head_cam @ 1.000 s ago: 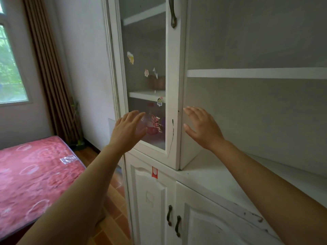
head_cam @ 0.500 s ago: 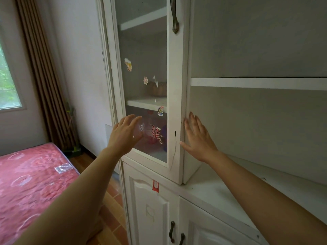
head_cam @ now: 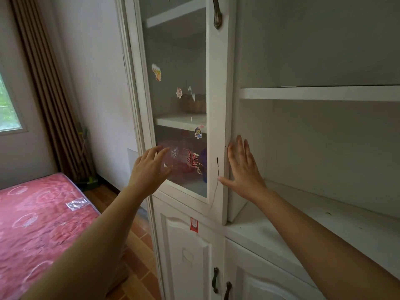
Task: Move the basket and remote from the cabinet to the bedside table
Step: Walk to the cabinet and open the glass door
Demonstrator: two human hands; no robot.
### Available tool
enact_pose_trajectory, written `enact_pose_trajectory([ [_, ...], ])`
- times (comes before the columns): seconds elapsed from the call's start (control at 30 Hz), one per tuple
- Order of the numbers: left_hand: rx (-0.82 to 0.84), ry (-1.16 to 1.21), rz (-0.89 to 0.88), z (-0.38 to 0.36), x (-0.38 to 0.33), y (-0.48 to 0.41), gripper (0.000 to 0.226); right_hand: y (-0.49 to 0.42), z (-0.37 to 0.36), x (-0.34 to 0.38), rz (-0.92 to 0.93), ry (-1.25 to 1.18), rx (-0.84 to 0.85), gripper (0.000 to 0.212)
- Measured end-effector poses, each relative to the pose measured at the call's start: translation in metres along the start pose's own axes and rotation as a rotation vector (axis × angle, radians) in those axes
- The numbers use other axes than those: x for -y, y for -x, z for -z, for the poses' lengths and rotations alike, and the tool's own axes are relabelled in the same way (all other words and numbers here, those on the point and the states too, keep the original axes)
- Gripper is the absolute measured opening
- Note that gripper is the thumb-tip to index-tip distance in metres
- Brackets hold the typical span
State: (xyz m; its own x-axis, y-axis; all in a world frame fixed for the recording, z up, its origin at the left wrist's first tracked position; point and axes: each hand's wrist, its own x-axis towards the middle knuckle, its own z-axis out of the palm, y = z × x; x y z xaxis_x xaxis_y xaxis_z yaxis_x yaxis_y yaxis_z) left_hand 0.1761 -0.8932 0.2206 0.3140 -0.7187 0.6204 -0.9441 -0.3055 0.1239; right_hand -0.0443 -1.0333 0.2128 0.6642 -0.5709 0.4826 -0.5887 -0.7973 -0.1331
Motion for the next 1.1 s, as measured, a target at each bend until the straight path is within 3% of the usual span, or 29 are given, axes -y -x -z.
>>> enact_pose_trajectory([
  [0.27, 0.018, 0.001, 0.041, 0.001, 0.014, 0.019, 0.054, 0.011, 0.003, 0.022, 0.035, -0.129, 0.033, 0.105],
  [0.6, 0.075, 0.015, 0.078, -0.005, 0.021, 0.057, 0.056, 0.014, 0.01, 0.03, 0.04, -0.395, -0.029, 0.074],
  [1.1, 0.167, 0.087, 0.106, -0.019, 0.014, 0.108, 0.059, 0.025, 0.031, 0.052, 0.094, -0.411, -0.006, 0.066],
])
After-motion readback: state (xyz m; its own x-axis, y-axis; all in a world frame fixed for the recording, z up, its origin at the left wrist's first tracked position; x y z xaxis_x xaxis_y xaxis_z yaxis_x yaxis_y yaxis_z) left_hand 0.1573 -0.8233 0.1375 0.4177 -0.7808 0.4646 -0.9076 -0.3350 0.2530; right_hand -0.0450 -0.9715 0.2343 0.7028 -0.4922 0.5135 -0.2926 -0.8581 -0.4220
